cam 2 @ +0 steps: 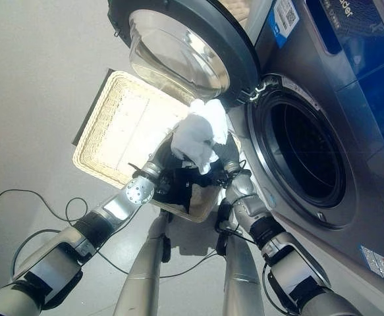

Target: Put the clothes into the washing machine.

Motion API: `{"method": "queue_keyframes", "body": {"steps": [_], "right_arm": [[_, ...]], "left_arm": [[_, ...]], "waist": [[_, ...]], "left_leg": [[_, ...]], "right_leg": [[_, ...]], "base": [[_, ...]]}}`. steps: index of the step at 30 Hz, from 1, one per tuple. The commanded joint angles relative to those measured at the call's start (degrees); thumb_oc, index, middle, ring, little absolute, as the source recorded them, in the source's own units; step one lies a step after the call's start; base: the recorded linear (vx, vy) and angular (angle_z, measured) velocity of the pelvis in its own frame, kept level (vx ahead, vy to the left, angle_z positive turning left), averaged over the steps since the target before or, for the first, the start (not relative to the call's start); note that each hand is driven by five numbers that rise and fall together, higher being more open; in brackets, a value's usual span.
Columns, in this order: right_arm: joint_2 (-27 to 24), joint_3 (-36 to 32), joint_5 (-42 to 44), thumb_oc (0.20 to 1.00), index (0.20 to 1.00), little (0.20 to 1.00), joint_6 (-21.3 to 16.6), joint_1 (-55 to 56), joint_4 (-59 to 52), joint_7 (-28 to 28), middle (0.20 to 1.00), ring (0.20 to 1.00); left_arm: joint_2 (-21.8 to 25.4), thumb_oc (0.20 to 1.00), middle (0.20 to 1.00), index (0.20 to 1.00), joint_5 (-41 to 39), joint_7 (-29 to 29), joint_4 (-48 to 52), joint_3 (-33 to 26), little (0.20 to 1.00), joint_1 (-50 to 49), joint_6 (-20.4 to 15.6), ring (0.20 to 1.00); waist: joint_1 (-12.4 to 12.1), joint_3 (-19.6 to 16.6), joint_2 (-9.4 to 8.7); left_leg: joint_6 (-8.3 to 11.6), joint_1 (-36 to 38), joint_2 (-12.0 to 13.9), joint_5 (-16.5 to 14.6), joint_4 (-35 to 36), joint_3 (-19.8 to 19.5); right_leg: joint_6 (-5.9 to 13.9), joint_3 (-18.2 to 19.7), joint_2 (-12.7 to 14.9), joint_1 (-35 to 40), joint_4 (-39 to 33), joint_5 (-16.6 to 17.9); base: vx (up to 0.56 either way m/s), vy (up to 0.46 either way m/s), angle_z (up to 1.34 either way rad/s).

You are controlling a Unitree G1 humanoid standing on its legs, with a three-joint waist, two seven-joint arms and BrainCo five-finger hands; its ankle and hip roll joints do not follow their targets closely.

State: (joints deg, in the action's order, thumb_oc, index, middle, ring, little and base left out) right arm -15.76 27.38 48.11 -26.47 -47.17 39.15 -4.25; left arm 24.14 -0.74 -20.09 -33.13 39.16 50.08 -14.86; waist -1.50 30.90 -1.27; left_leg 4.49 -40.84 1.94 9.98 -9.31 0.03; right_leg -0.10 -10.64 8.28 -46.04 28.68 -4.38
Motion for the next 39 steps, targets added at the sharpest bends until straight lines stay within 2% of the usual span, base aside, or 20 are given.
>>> {"method": "queue_keyframes", "body": {"steps": [1,4,7,9,14,16,19,24,30,33,34,39], "right_arm": [[0.66,-4.21,6.31,0.2,0.2,0.2,-9.48,-3.81,-3.33,3.93,0.2,0.2],[0.84,-4.88,8.41,0.2,0.2,0.2,-10.2,-2.39,-2.63,4.97,0.2,0.2],[1.38,-6.75,12.61,0.2,0.2,0.2,-11.2,0.55,-0.48,7.57,0.2,0.2],[1.38,-6.9,13.24,0.2,0.2,0.2,-11.38,0.51,-0.32,7.7,0.2,0.2],[3.13,-10.4,23.85,0.2,0.2,0.2,-12.89,5.73,1.33,13.39,0.2,0.2],[4.14,-12.46,30.85,0.2,0.2,0.2,-12.89,7.43,1.97,17.26,0.2,0.2],[5.44,-14.26,36.85,0.2,0.2,0.2,-13.29,8.92,3.23,20.8,0.2,0.2],[7.09,-17.76,46.35,0.2,0.2,0.2,-14.72,9.48,5.23,24.41,0.2,0.2],[7.01,-23.62,57.01,0.2,0.2,0.2,-13.6,7.55,7.39,27.24,0.2,0.2],[7.0,-24.48,58.37,0.2,0.2,0.2,-13.68,7.14,7.47,27.82,0.2,0.2],[6.43,-26.36,61.79,0.2,0.2,0.2,-13.6,5.46,8.26,28.66,0.2,0.2],[4.24,-27.56,61.9,0.2,0.2,0.2,-13.9,2.27,8.09,27.43,0.2,0.2]], "left_arm": [[-4.81,1.0,1.0,1.0,0.88,-4.69,-3.73,-3.23,1.0,-0.84,-0.26,1.0],[-5.03,1.0,1.0,1.0,-0.98,-6.61,-5.42,-4.69,1.0,-2.16,-0.21,1.0],[-6.17,1.0,1.0,1.0,-6.6,-9.9,-9.68,-8.43,1.0,-4.38,-1.47,1.0],[-6.18,1.0,1.0,1.0,-7.17,-10.09,-9.91,-8.73,1.0,-4.27,-1.47,1.0],[-7.17,1.0,1.0,1.0,-14.17,-13.82,-13.06,-13.46,1.0,-7.2,-3.07,1.0],[-7.59,1.0,1.0,1.0,-16.49,-14.06,-14.13,-15.09,1.0,-8.02,-3.66,1.0],[-8.31,1.0,1.0,1.0,-17.8,-14.62,-15.36,-16.32,1.0,-8.6,-3.83,1.0],[-9.21,1.0,1.0,1.0,-19.77,-13.87,-17.36,-18.23,1.0,-9.07,-4.41,1.0],[-10.16,1.0,1.0,1.0,-20.81,-13.2,-18.0,-18.47,1.0,-9.0,-5.1,1.0],[-10.52,1.0,1.0,1.0,-20.77,-13.1,-17.91,-18.23,1.0,-9.18,-5.25,1.0],[-10.72,1.0,1.0,1.0,-21.06,-12.27,-17.63,-17.8,1.0,-8.91,-5.04,1.0],[-10.85,1.0,1.0,1.0,-21.22,-11.39,-16.69,-16.68,1.0,-8.79,-5.03,1.0]], "waist": [[2.0,-1.11,3.53],[2.21,-1.11,3.53],[2.79,-1.11,3.53],[2.83,-1.11,3.53],[4.01,-1.11,3.38],[4.56,-1.11,3.44],[5.1,-1.11,3.52],[5.85,-1.11,3.9],[6.35,-1.11,4.85],[6.37,-1.11,5.0],[6.13,-1.11,5.25],[5.43,-1.11,5.6]], "left_leg": [[-3.87,0.38,-4.94,-5.46,-3.9,5.31],[-3.75,0.97,-4.89,-5.65,-3.64,5.52],[-3.57,1.38,-4.58,-5.68,-3.21,6.25],[-3.57,1.07,-4.55,-5.45,-3.18,6.29],[-3.34,2.0,-4.01,-5.81,-2.54,7.5],[-3.26,2.37,-3.87,-5.91,-2.27,7.99],[-3.23,2.72,-3.73,-6.05,-2.15,8.43],[-3.08,2.93,-3.52,-5.95,-2.11,9.28],[-2.97,3.73,-3.48,-6.1,-1.82,10.19],[-2.91,4.2,-3.51,-6.51,-1.9,10.17],[-2.93,4.47,-3.6,-6.64,-2.01,10.12],[-3.05,4.46,-4.01,-6.62,-2.0,9.71]], "right_leg": [[3.52,-0.48,-4.63,3.19,-10.72,8.36],[3.55,-0.22,-4.87,3.7,-10.85,8.08],[3.5,0.21,-5.21,3.89,-10.99,7.91],[3.45,0.25,-5.24,3.6,-11.09,8.16],[3.26,1.34,-5.95,4.1,-11.04,7.41],[3.18,1.73,-6.19,4.29,-11.06,7.19],[3.11,2.09,-6.36,4.47,-11.0,6.98],[2.84,2.75,-6.57,4.53,-11.1,7.02],[2.6,3.48,-6.78,4.96,-10.99,6.75],[2.69,3.56,-6.76,5.39,-10.78,6.29],[2.74,3.38,-6.56,5.74,-10.75,6.24],[2.82,2.7,-6.14,5.93,-10.86,6.48]], "base": [[0.0,0.0,0.0],[0.0,0.016,-0.06],[-0.01,0.034,-0.11],[-0.01,0.02,-0.09],[0.0,0.04,-0.12],[-0.01,0.042,-0.21],[0.01,0.036,-0.12],[0.0,0.055,-0.12],[0.0,0.061,-0.09],[0.02,0.015,-0.09],[0.01,-0.008,-0.08],[0.0,-0.007,0.0]]}}
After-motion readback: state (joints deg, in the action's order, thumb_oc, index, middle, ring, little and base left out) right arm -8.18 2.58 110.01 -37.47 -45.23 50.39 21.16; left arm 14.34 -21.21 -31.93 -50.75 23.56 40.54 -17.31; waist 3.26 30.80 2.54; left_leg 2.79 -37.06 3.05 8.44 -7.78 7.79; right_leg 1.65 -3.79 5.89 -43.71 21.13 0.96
